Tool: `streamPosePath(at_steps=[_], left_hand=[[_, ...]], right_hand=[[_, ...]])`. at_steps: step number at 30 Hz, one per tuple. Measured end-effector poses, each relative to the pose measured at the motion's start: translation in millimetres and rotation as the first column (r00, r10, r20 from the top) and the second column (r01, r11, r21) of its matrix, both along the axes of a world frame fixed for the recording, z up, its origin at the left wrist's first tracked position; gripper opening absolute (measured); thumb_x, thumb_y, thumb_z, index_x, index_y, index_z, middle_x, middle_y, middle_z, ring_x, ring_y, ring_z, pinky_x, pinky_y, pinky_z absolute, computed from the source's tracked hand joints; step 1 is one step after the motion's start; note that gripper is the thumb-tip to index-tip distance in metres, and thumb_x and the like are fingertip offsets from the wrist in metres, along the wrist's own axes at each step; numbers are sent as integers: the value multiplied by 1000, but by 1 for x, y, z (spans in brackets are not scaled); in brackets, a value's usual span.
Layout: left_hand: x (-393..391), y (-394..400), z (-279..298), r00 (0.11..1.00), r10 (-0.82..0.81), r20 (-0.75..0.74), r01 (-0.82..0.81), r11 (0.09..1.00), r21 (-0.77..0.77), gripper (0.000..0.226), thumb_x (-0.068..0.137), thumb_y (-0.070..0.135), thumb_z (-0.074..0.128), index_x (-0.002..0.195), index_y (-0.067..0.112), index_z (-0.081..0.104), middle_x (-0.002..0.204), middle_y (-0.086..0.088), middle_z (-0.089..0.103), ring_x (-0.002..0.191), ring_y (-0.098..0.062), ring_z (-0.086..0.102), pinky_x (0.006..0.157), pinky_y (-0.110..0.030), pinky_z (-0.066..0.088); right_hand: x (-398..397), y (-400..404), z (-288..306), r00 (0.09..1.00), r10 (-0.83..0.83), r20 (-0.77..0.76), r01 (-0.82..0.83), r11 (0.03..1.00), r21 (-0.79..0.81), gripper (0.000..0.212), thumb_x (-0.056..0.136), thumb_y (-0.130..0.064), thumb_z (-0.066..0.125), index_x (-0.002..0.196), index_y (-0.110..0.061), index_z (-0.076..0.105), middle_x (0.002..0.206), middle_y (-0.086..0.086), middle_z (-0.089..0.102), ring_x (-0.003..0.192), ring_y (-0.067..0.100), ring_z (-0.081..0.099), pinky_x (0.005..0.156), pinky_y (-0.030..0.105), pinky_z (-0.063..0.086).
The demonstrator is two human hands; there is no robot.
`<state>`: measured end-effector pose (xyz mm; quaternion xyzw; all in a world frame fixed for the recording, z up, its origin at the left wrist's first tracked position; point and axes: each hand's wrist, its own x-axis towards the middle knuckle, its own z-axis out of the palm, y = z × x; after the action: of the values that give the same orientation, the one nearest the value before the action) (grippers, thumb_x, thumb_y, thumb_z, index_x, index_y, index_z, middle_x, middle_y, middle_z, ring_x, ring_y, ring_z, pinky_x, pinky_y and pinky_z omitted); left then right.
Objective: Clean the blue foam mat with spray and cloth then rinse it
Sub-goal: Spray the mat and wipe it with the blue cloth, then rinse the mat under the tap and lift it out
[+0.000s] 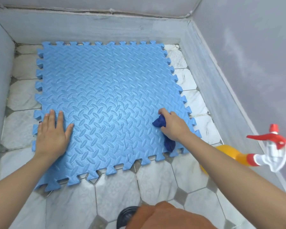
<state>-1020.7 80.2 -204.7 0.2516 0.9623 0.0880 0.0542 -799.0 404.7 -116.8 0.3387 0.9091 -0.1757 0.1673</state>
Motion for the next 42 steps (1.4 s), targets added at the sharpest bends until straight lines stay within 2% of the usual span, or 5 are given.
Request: streamPosePath(at_steps=[18,24,29,37,42], left_hand=[[-8,-2,14,998,-58,-36,58,998,4,75,91,56,27,137,-3,33,137,-39,32,120,-58,36,104,-63,31],[-8,-6,19,955,260,141,-271,960,69,94,73,80,44,133,9,29,133,-31,43,115,-55,44,97,-65,38],[-9,-2,41,905,374,203,-387,921,30,81,85,55,59,137,-1,33,136,-33,40,123,-54,38,99,-63,34],[-50,-12,42,723,434,537,-565,820,98,88,79,67,60,137,3,41,133,-21,56,121,-41,52,105,-49,38],[-83,-41,12,480,492,727,-784,613,103,116,49,91,56,125,4,58,128,-16,61,111,-36,60,102,-46,45]], right_hand=[[119,-50,30,702,-10,712,-25,999,39,49,84,-25,68,128,-15,48,121,8,55,106,27,59,70,32,51],[97,-9,27,950,-240,198,231,970,68,36,90,-36,54,120,-17,49,116,6,58,105,28,57,71,33,42],[60,43,15,870,-480,-117,467,876,-120,55,86,-32,62,134,-14,43,132,13,48,116,32,53,90,39,45],[23,79,-5,735,-677,-36,646,716,-265,77,87,-52,53,150,-19,24,147,9,43,135,36,39,105,43,34],[6,94,-5,624,-779,-58,727,606,-324,71,89,-68,37,114,-6,62,120,14,61,108,33,57,97,42,44]])
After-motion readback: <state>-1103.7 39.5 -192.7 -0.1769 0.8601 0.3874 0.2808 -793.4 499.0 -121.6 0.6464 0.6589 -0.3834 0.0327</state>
